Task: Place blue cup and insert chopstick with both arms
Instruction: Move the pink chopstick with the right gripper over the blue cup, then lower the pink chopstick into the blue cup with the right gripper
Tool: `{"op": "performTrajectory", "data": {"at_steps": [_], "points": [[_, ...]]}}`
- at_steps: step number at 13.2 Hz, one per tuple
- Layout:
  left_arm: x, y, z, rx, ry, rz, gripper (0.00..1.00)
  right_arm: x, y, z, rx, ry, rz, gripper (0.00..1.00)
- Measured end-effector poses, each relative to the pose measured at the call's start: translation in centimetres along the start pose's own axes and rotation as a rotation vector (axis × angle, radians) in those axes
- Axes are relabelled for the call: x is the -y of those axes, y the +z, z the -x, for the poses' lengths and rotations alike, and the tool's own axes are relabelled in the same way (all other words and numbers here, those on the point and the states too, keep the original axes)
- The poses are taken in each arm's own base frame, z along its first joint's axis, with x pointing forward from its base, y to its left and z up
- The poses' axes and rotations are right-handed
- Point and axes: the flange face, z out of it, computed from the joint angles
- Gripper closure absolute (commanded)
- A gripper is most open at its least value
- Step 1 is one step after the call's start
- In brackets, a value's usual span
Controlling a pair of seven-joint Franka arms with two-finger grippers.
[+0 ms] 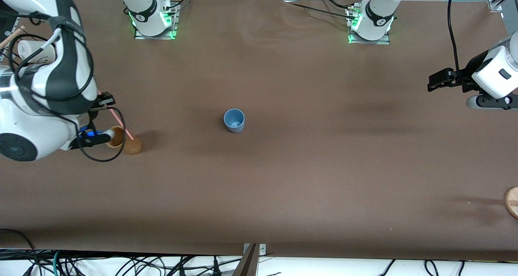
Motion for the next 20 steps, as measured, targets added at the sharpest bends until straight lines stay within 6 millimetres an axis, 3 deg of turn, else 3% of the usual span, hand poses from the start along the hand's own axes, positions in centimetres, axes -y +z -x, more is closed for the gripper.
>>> {"op": "performTrajectory", "data": {"at_steps": [5, 12, 15, 20], "points": [[0.0, 0.0, 0.0, 0.000, 0.000, 0.000, 0.00, 13.5, -2.2, 1.9, -0.067, -0.125, 0.130, 1.00], [0.4, 0.4, -0.3, 0.006, -0.006, 0.001, 0.00, 26.3, -1.3, 3.1, -0.142, -0.350, 0.151, 1.00], [1.9, 0.7, -0.5, 0.011, -0.030, 0.006, 0.00, 29.6, 0.1, 2.7, -0.137, -0.407, 0.163, 1.00], [1.7, 0.6, -0.5, 0.008, -0.027, 0.006, 0.00, 31.1, 3.0, 0.0, -0.083, -0.423, 0.173, 1.00]]}}
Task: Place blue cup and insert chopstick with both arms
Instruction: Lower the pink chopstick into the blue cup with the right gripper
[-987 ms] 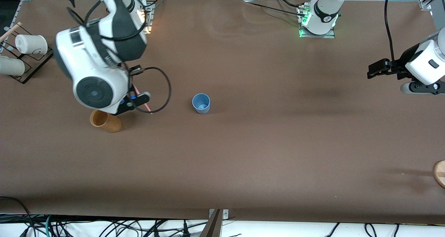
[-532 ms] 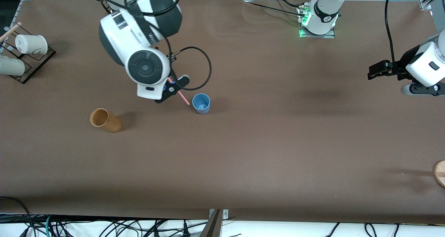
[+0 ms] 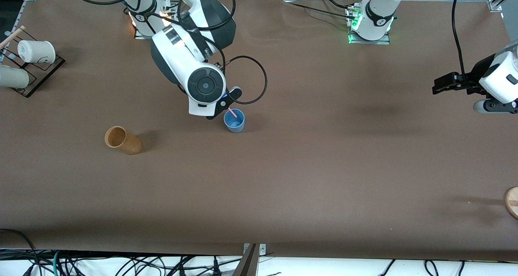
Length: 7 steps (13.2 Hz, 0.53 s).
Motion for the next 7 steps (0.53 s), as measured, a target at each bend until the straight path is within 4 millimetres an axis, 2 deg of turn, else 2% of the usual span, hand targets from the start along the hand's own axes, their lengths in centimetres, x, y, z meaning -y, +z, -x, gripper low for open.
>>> {"op": "performTrajectory", "data": {"at_steps": [7], "points": [[0.0, 0.0, 0.0, -0.001, 0.001, 0.000, 0.00, -0.5, 2.5, -2.1, 0.049, -0.004, -0.010, 1.00]]}}
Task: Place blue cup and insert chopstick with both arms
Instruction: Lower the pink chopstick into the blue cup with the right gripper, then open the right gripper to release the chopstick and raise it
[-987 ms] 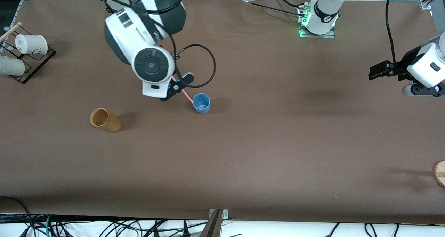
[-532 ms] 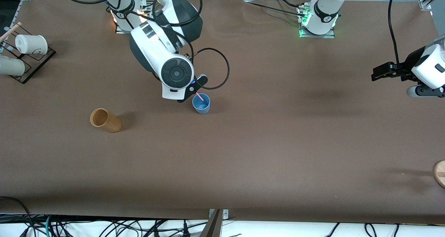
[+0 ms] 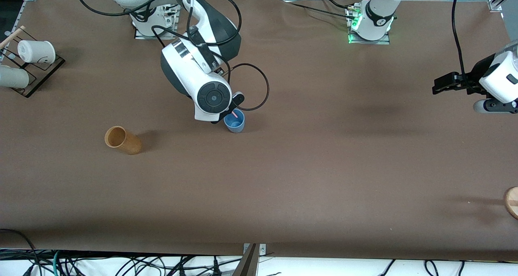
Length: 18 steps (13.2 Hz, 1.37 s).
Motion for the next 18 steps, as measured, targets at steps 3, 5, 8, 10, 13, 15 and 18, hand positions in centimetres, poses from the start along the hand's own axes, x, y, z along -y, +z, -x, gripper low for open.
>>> {"op": "performTrajectory", "data": {"at_steps": [3, 5, 8, 10, 13, 15, 18], "points": [[0.0, 0.0, 0.0, 0.000, 0.000, 0.000, 0.00, -0.5, 1.1, -0.8, 0.022, -0.010, -0.005, 1.00], [0.0, 0.0, 0.0, 0.000, 0.000, 0.000, 0.00, -0.7, 1.5, -1.1, 0.029, -0.015, -0.006, 0.97], [0.0, 0.0, 0.0, 0.000, 0.000, 0.000, 0.00, -0.9, 1.6, -1.4, 0.024, -0.015, -0.006, 0.95], [0.0, 0.0, 0.0, 0.000, 0.000, 0.000, 0.00, -0.9, 1.7, -1.7, 0.018, -0.014, -0.006, 0.95], [0.0, 0.1, -0.1, 0.001, 0.000, 0.000, 0.00, -1.2, 2.1, -2.4, 0.005, -0.010, -0.006, 0.62], [0.0, 0.1, -0.1, 0.002, 0.000, 0.000, 0.00, -1.5, 2.3, -2.8, -0.004, -0.006, -0.002, 0.00], [0.0, 0.1, -0.1, 0.002, 0.000, 0.000, 0.00, -1.7, 2.3, -3.1, -0.016, -0.003, 0.000, 0.00]]}}
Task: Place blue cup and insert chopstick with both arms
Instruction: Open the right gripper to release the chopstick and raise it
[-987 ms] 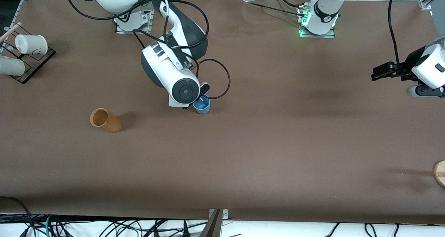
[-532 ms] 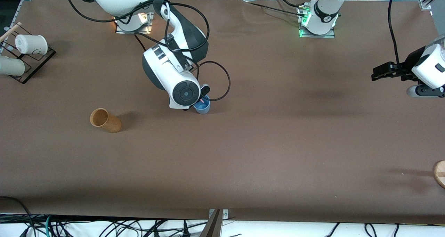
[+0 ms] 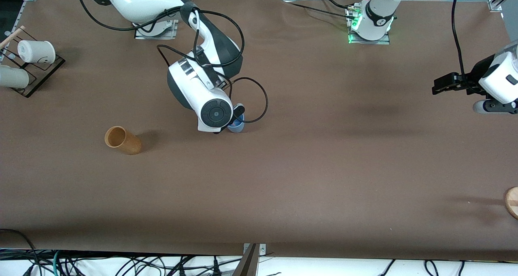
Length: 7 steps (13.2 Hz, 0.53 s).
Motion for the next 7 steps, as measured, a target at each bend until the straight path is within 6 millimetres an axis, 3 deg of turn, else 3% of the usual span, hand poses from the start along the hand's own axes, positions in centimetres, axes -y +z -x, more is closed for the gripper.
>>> {"op": "performTrajectory", "data": {"at_steps": [4, 7], "points": [[0.0, 0.0, 0.0, 0.000, 0.000, 0.000, 0.00, -0.1, -0.6, 0.3, -0.013, 0.002, 0.002, 0.00], [0.0, 0.0, 0.0, 0.000, 0.000, 0.000, 0.00, 0.0, -2.9, 1.9, -0.059, 0.007, 0.010, 0.00]]}}
